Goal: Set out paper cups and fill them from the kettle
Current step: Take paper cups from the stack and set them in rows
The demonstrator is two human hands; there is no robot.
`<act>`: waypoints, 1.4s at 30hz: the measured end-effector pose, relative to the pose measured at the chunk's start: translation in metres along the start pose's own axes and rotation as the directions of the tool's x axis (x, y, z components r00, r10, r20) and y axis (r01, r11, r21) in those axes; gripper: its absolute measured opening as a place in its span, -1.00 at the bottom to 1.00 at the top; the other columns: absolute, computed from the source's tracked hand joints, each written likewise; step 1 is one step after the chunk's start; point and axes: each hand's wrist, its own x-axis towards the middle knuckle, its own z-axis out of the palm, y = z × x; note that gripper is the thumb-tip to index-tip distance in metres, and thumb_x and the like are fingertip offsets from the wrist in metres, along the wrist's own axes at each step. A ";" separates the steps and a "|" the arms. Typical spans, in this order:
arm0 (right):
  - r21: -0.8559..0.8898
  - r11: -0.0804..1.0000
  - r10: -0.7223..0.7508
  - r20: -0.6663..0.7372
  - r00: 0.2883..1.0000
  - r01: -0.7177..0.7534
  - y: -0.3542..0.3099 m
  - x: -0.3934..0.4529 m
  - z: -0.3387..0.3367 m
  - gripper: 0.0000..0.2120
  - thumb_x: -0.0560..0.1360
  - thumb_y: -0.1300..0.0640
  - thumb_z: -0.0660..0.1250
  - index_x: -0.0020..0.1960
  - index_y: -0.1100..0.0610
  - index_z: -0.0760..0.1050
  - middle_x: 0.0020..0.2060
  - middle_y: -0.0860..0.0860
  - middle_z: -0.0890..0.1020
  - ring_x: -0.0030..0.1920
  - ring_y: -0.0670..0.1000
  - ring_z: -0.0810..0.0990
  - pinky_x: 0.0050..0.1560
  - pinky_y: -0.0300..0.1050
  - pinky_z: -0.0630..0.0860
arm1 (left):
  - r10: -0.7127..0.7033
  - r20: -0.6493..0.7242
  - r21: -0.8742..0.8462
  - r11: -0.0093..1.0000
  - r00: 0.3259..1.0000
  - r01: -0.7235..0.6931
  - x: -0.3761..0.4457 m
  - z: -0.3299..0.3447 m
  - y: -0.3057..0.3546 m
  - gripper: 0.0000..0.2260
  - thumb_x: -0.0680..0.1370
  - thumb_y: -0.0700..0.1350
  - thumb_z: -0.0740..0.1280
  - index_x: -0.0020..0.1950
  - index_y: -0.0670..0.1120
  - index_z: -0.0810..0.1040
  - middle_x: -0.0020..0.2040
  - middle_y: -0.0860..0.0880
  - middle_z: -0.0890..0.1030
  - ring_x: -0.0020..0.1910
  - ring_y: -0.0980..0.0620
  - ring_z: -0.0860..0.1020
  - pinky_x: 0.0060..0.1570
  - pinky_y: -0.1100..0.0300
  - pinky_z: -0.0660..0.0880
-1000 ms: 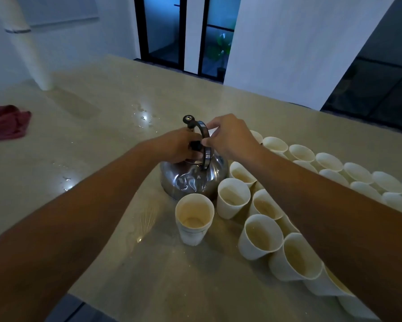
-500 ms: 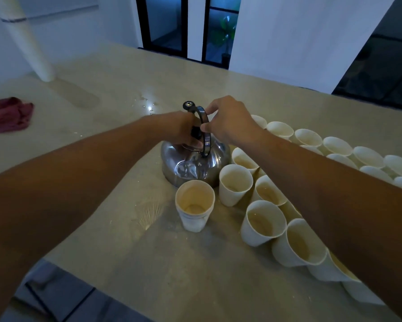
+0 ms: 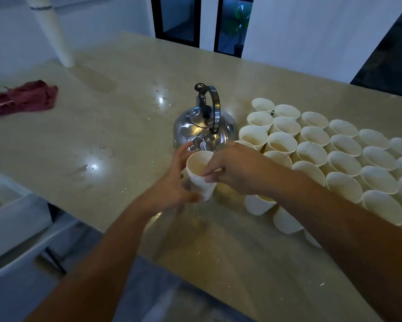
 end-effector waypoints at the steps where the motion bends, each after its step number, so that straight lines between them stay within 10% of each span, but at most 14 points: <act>1: -0.004 1.000 0.012 -0.026 1.000 -0.012 0.001 -0.001 0.002 -0.82 0.55 -0.02 0.37 0.12 -0.13 0.67 -0.01 -0.13 0.66 0.00 -0.07 0.49 -0.02 -0.11 0.38 | -0.006 -0.039 -0.023 1.000 0.999 0.006 0.000 0.013 -0.004 0.02 0.29 -0.43 0.56 0.53 0.06 0.04 0.39 0.10 0.37 0.30 0.31 0.43 0.13 0.36 0.46; 6: 0.256 0.963 0.138 -0.189 0.972 -0.087 0.009 -0.013 -0.007 -0.81 0.58 0.10 0.35 0.15 -0.01 0.67 0.01 -0.12 0.68 0.00 -0.11 0.57 0.00 -0.29 0.42 | 0.000 -0.284 0.026 1.000 0.959 0.007 0.010 0.029 0.011 -0.28 0.41 -0.11 0.57 0.44 0.14 0.27 0.20 0.11 0.56 0.15 0.11 0.57 0.07 0.11 0.60; 14: 0.393 0.918 0.168 -0.276 0.946 -0.048 0.020 -0.027 -0.018 -0.85 0.60 0.13 0.33 0.06 0.00 0.67 -0.10 -0.18 0.66 -0.03 -0.20 0.57 -0.09 -0.41 0.41 | -0.010 -0.304 0.179 0.981 0.953 0.068 0.008 0.026 0.035 -0.34 0.36 0.17 0.50 0.41 0.15 0.34 0.10 0.17 0.60 0.01 0.22 0.59 -0.03 0.11 0.59; 30: 0.401 0.913 0.287 -0.509 0.811 -0.072 0.021 -0.031 -0.043 -0.92 0.61 0.09 0.30 0.05 -0.05 0.55 -0.24 -0.23 0.53 -0.23 -0.22 0.51 -0.21 -0.39 0.33 | -0.137 -0.253 0.189 0.964 0.958 0.187 -0.006 0.009 0.021 -0.39 0.39 0.00 0.55 0.32 0.17 0.30 0.10 0.17 0.53 0.03 0.14 0.57 -0.06 0.14 0.58; 39: 0.150 0.986 0.096 -0.112 0.989 -0.078 0.031 -0.048 -0.015 -0.89 0.45 -0.01 0.50 -0.02 -0.09 0.71 -0.17 -0.19 0.69 -0.12 -0.19 0.57 -0.11 -0.30 0.49 | -0.086 -0.479 0.178 0.965 0.874 0.193 -0.005 -0.014 0.006 -0.26 0.33 -0.19 0.60 0.33 0.09 0.22 0.07 0.05 0.45 0.00 0.09 0.51 -0.12 0.27 0.45; 42: -0.122 0.991 0.042 -0.105 0.994 -0.055 0.033 -0.039 0.004 -0.86 0.46 -0.15 0.44 0.01 -0.20 0.68 -0.05 -0.16 0.67 0.04 -0.13 0.47 0.08 -0.15 0.26 | -0.073 -0.485 0.198 0.961 0.871 0.191 -0.004 -0.011 0.007 -0.16 0.34 -0.19 0.60 0.44 0.11 0.17 0.14 0.00 0.43 0.09 -0.01 0.50 0.03 0.15 0.47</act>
